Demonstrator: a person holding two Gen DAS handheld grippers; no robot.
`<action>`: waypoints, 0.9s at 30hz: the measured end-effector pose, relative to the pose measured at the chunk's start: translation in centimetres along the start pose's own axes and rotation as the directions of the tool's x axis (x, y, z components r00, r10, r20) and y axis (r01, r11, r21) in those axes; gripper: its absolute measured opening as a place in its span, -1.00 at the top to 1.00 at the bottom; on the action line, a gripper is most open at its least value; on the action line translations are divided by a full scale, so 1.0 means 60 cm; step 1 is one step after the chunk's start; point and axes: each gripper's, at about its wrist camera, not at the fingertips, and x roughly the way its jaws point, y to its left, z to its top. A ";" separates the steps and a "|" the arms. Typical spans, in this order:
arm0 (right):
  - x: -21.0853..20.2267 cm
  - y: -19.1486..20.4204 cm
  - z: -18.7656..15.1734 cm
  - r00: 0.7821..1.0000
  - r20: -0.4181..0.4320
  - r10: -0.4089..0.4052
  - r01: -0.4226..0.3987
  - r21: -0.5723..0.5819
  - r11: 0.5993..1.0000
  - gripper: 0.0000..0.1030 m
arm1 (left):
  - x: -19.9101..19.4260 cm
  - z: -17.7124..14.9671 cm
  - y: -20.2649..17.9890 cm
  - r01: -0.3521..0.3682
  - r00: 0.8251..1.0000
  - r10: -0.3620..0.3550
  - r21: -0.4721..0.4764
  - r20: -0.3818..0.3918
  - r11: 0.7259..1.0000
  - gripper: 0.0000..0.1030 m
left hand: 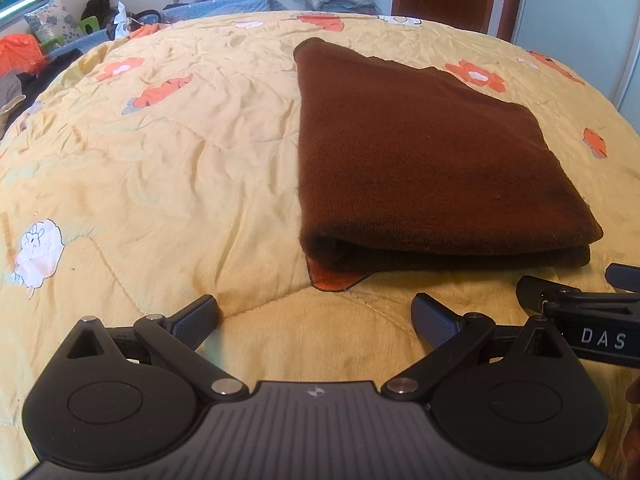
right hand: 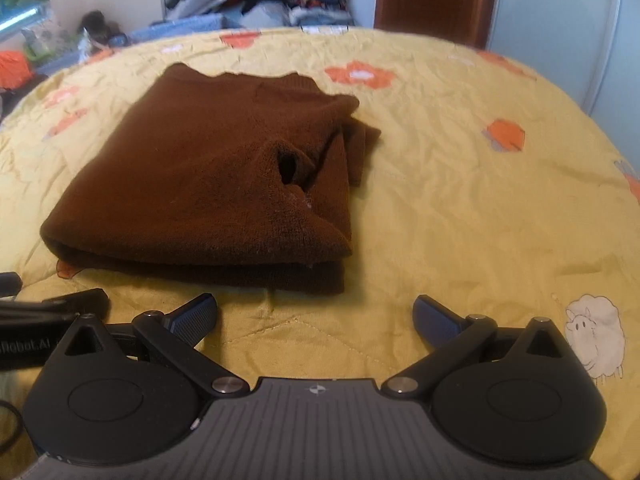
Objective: Fold small clothes
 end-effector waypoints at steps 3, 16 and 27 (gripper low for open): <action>0.001 0.003 0.003 1.000 -0.021 -0.010 0.010 0.009 1.000 -1.00 | 0.001 0.002 0.000 0.001 1.000 -0.001 0.000 -0.004 1.000 -1.00; 0.001 0.002 0.003 1.000 -0.021 -0.007 0.007 0.006 1.000 -1.00 | 0.003 0.006 -0.001 0.000 1.000 0.000 -0.002 -0.014 1.000 -1.00; 0.000 0.003 0.002 1.000 -0.021 -0.007 0.007 0.007 1.000 -1.00 | 0.003 0.004 -0.001 -0.002 1.000 0.002 -0.004 -0.007 1.000 -1.00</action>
